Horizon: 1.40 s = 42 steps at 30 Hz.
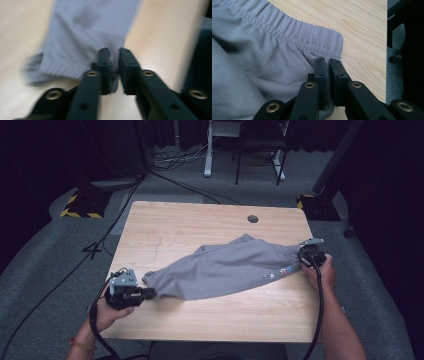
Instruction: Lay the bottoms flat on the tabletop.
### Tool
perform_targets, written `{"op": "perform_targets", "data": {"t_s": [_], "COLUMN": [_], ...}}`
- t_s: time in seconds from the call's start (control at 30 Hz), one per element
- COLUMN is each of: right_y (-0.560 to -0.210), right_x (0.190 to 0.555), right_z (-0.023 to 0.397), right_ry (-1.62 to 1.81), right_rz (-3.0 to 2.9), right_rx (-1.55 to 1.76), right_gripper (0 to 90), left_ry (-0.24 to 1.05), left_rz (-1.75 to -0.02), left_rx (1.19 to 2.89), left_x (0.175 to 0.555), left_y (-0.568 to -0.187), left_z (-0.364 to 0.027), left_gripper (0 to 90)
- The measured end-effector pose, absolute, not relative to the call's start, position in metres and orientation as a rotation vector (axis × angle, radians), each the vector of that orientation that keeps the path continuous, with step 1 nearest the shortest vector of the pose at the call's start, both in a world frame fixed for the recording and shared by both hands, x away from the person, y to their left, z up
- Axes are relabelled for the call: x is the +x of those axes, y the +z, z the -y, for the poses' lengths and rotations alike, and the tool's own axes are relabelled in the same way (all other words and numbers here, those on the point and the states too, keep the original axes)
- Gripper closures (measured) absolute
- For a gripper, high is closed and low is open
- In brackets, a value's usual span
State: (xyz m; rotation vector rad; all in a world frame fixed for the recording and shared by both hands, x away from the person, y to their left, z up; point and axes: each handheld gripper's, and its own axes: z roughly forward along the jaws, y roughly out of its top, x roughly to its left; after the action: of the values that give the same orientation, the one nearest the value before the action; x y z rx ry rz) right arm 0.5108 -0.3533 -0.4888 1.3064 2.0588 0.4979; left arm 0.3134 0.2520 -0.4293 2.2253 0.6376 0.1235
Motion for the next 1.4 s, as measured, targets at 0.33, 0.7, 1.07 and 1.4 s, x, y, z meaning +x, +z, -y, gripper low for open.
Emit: {"op": "perform_targets", "data": {"t_s": [0.33, 0.7, 1.07, 1.4], "right_y": [-0.478, -0.472, -0.488, -0.480], "right_x": [0.502, 0.422, 0.410, 0.379], "right_z": [0.350, 0.213, 0.153, 0.204], "right_ry": [0.601, 1.005, 1.011, 0.928], "right_rz": [-2.037, -2.485, -2.722, -2.827], "right_rx": [1.320, 0.736, 0.576, 0.557], "right_gripper": [60.1, 45.9, 57.9, 83.4], "left_ry": [0.267, 0.320, 0.248, 0.383], "left_rz": [-0.743, -0.896, -0.776, -0.905], "left_rx": [2.177, 2.229, 2.363, 2.206], "left_x": [0.340, 0.422, 0.409, 0.420], "left_y": [-0.428, -0.464, -0.479, -0.449], "left_z": [-0.202, -0.140, -0.103, -0.123], "left_gripper": [31.3, 29.6, 47.7, 30.9]}}
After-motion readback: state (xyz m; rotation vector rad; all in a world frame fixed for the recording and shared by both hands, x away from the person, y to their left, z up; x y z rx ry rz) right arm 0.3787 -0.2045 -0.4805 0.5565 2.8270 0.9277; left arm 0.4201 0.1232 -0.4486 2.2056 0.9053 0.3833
